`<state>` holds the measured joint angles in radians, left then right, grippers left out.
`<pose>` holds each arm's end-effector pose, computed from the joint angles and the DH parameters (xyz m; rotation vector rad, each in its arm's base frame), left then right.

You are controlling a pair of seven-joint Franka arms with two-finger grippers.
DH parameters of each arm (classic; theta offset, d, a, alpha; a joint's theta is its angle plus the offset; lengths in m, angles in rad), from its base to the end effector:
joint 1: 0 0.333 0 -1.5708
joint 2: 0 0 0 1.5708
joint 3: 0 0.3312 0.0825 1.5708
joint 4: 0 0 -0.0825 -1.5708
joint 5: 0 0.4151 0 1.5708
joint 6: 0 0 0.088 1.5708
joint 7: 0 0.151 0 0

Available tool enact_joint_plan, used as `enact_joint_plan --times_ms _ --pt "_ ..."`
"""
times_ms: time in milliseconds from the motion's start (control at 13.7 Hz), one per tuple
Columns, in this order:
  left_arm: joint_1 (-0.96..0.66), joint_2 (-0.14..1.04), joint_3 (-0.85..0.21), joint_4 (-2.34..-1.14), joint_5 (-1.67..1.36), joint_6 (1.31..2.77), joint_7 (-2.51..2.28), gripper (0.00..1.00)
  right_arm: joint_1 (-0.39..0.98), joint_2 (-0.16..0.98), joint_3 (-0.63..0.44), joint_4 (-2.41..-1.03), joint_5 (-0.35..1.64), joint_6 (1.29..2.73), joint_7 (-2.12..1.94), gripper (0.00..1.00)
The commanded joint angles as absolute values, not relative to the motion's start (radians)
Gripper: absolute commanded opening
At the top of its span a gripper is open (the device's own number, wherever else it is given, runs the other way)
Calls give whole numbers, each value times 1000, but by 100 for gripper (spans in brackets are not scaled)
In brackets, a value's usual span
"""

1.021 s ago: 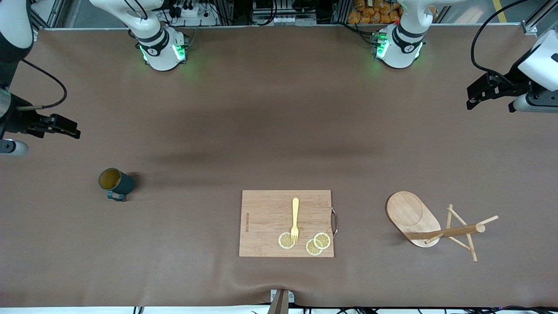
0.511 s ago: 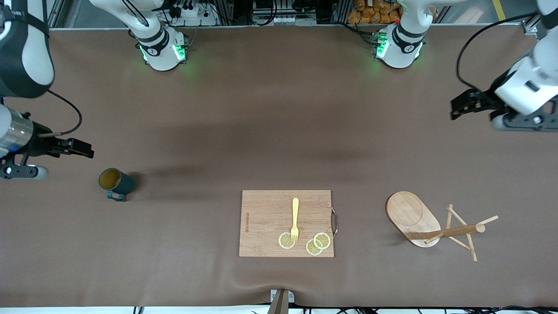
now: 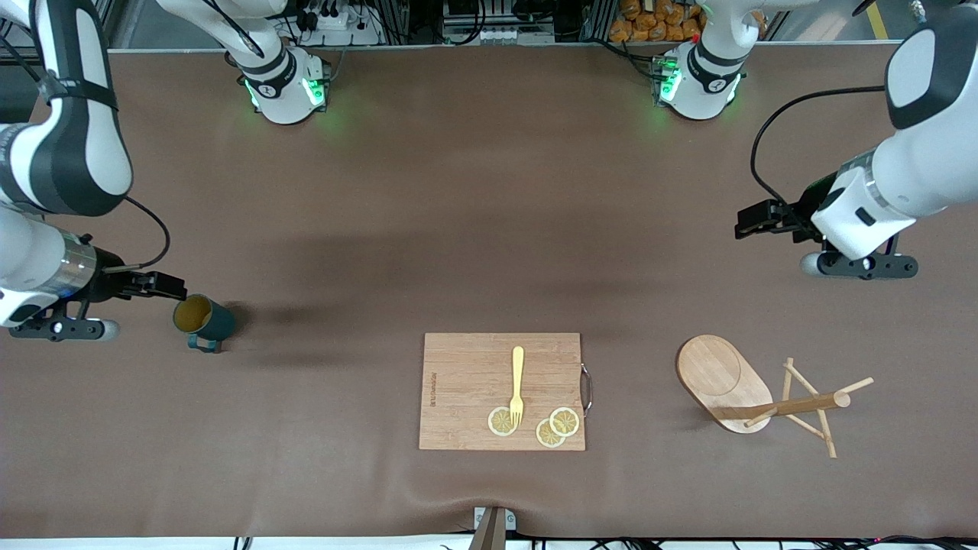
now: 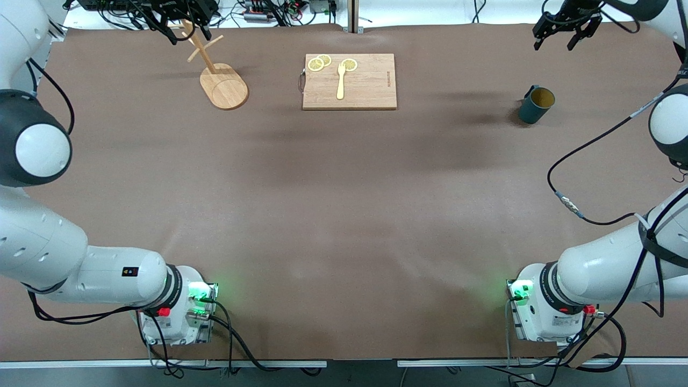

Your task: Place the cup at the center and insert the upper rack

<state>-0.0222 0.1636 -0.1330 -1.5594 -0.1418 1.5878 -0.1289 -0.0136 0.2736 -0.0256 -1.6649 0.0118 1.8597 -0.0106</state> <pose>0.6150 -0.1127 0.5063 2.9901 -0.0210 -0.2331 0.6614 -0.0234 0.4000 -3.1326 0.0497 0.1231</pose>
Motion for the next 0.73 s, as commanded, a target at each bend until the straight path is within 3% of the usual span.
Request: enact_joint_plan --times_ms 0,656 --pt "-14 190 -133 -1546 -156 1591 -120 100 -15 276 -23 -1727 8 1923 -23 100" --pt "32 201 -124 -1497 -147 1582 -101 100 -35 393 -25 -1793 -14 2131 -66 100"
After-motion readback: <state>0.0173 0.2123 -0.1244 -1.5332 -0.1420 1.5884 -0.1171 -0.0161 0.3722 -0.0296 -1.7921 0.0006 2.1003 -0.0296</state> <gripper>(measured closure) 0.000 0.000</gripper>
